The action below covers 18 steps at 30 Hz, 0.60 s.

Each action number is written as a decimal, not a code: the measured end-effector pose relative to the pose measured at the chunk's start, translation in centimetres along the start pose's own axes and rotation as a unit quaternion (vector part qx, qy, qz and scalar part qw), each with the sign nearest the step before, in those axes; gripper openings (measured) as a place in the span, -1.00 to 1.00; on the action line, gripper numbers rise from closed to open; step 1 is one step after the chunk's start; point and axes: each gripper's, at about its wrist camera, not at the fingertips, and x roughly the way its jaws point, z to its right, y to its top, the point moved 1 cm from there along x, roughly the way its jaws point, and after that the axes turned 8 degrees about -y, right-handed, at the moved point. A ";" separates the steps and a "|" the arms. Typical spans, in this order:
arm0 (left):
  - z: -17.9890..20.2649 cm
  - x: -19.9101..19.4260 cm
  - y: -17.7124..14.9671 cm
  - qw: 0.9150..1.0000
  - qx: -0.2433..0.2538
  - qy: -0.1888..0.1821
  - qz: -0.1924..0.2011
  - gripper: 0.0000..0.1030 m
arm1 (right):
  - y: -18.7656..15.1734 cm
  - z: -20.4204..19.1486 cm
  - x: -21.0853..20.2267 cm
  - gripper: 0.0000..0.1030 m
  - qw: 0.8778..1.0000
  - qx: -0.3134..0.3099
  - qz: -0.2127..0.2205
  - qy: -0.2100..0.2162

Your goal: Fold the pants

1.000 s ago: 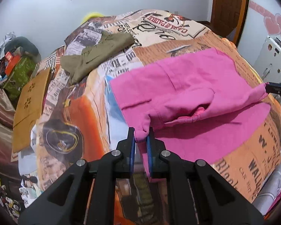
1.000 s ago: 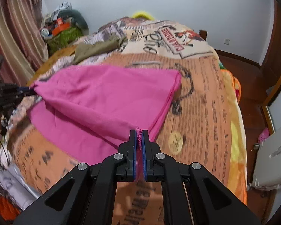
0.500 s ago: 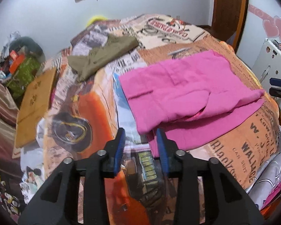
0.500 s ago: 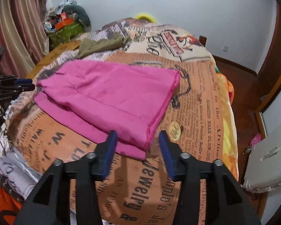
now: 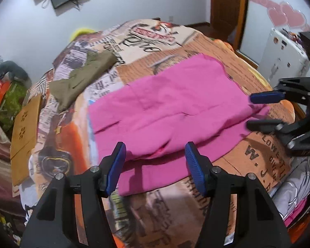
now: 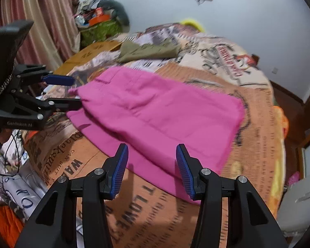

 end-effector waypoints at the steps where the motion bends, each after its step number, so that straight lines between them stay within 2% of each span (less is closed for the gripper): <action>1: 0.3 0.3 0.0 1.000 0.005 0.000 -0.004 0.15 | 0.0 -0.3 0.5 -0.14 1.000 -0.004 -0.005 0.004; 5: 1.1 1.2 0.2 1.000 0.017 -0.007 -0.015 0.15 | -0.3 -1.0 2.5 -0.14 1.000 -0.014 -0.019 0.005; 11: 1.2 1.9 0.4 1.000 0.015 -0.017 -0.017 0.16 | -0.3 -0.3 3.9 -0.14 0.998 0.040 -0.027 0.027; 12: 1.1 2.0 0.4 1.000 0.015 -0.020 -0.018 0.17 | -0.3 -0.4 3.9 -0.19 0.999 0.039 -0.024 0.028; 15: 1.3 2.4 0.4 0.999 0.017 -0.023 -0.022 0.23 | 0.0 -0.8 3.8 -0.68 0.999 0.028 -0.018 0.028; 18: 1.4 2.9 0.5 1.000 0.017 -0.017 -0.017 0.23 | 0.4 -0.6 3.5 -0.78 0.999 0.033 -0.008 0.026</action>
